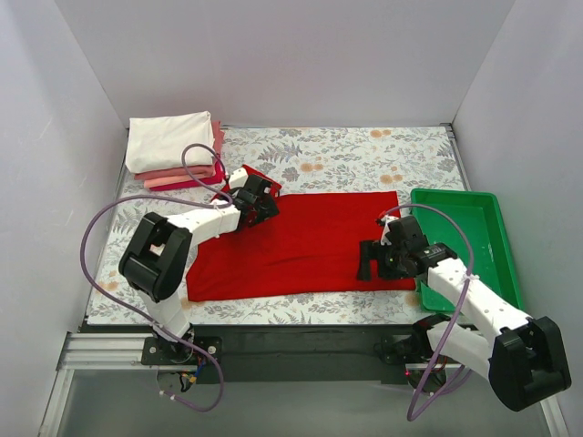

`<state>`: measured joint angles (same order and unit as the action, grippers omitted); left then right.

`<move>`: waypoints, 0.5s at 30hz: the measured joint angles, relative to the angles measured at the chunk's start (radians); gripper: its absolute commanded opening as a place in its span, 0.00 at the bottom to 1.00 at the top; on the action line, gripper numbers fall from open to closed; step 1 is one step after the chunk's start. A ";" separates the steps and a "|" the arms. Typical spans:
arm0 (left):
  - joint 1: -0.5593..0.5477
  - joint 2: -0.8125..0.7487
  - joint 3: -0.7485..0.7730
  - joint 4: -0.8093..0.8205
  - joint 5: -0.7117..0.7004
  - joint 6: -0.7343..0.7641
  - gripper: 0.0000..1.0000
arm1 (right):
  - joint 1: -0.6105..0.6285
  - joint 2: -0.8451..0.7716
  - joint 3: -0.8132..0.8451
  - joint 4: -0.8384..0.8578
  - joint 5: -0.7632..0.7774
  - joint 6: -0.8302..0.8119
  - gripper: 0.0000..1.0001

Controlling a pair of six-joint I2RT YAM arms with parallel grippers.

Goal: Fold and stack the t-shirts
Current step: Fold the tshirt

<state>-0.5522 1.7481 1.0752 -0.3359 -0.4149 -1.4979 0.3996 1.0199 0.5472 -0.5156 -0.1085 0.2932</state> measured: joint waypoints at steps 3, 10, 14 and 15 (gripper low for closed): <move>0.009 0.027 0.021 0.000 0.003 0.016 0.94 | 0.000 -0.010 0.000 -0.008 0.003 0.000 0.98; 0.033 0.044 0.128 -0.017 -0.002 0.051 0.95 | 0.000 -0.020 0.056 -0.019 0.030 -0.001 0.98; 0.081 0.061 0.257 -0.052 0.000 0.059 0.95 | 0.000 -0.050 0.097 -0.012 0.056 -0.001 0.98; 0.100 0.077 0.298 -0.058 0.000 0.061 0.95 | 0.000 -0.062 0.100 -0.009 0.065 0.000 0.98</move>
<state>-0.4522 1.8252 1.3735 -0.3935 -0.4152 -1.4364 0.3996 0.9581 0.6472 -0.5247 -0.0433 0.2928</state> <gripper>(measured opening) 0.945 0.983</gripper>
